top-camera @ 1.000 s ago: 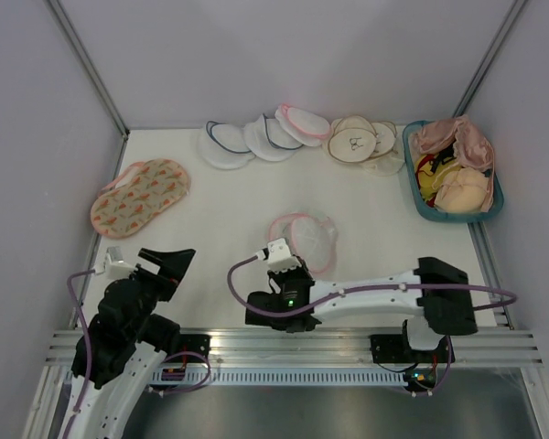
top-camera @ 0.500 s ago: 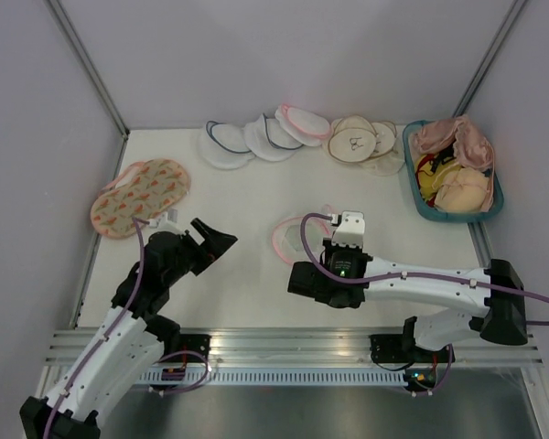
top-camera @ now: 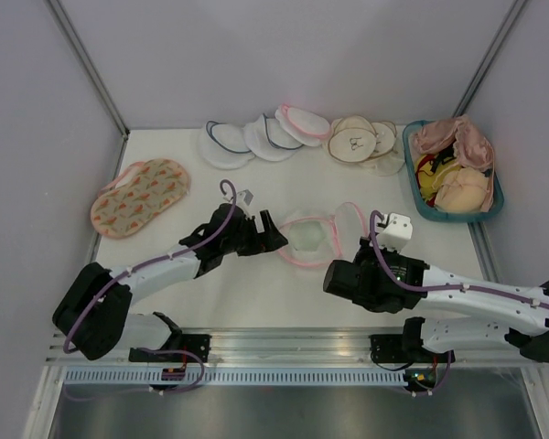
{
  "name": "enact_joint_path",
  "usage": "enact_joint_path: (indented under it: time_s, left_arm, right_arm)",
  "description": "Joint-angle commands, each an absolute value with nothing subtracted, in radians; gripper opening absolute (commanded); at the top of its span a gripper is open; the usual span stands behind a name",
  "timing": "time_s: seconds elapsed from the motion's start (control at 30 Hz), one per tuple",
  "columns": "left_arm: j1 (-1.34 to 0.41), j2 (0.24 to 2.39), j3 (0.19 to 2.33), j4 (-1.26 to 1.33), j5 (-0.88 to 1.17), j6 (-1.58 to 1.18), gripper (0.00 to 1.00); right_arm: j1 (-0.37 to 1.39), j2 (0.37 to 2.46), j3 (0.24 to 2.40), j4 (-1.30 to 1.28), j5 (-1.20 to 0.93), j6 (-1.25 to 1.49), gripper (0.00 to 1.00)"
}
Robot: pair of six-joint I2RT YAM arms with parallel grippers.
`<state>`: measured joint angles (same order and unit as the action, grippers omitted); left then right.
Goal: Unzip the laundry bag and remove the bra
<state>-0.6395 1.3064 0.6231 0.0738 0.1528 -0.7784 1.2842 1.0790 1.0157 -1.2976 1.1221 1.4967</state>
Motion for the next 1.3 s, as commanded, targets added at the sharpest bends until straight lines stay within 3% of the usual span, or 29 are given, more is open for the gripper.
enact_joint_path:
  time_s: [0.0,0.37,0.43,0.47,0.53,0.57,0.6,0.87,1.1,1.27]
  left_arm:
    - [-0.664,1.364,0.678,0.179,0.052,-0.661,0.96]
    - [-0.724,1.532,0.701,0.285,-0.155,-0.589,0.83]
    - [-0.735,1.551,0.703,0.304,-0.158,-0.592,0.67]
    - [-0.738,1.552,0.701,0.316,-0.161,-0.598,0.48]
    - [-0.747,1.543,0.703,0.319,-0.176,-0.601,0.29]
    - [-0.747,1.534,0.701,0.313,-0.181,-0.604,0.10]
    - [-0.747,1.513,0.700,0.307,-0.199,-0.607,0.02]
    - [-0.749,1.315,0.699,0.187,-0.219,-0.592,0.02]
    - [-0.749,1.056,0.695,-0.081,-0.201,-0.591,0.02]
    - [-0.747,0.960,0.696,-0.211,-0.143,-0.592,0.02]
  right_arm:
    - [1.279,1.075,1.006,-1.275,1.129,1.482,0.00]
    - [1.278,1.011,0.996,-1.243,1.118,1.453,0.00]
    - [1.279,1.003,0.994,-1.239,1.117,1.448,0.01]
    - [1.279,1.000,0.996,-1.244,1.115,1.448,0.00]
    - [1.276,0.996,1.002,-1.256,1.120,1.456,0.00]
    - [1.275,0.993,1.002,-1.272,1.120,1.459,0.01]
    - [1.273,0.994,1.006,-1.284,1.121,1.462,0.00]
    - [1.152,1.080,1.031,-1.457,1.147,1.500,0.00]
    - [0.993,1.178,1.002,-1.448,1.198,1.442,0.01]
    - [0.931,1.206,1.008,-1.276,1.187,1.252,0.01]
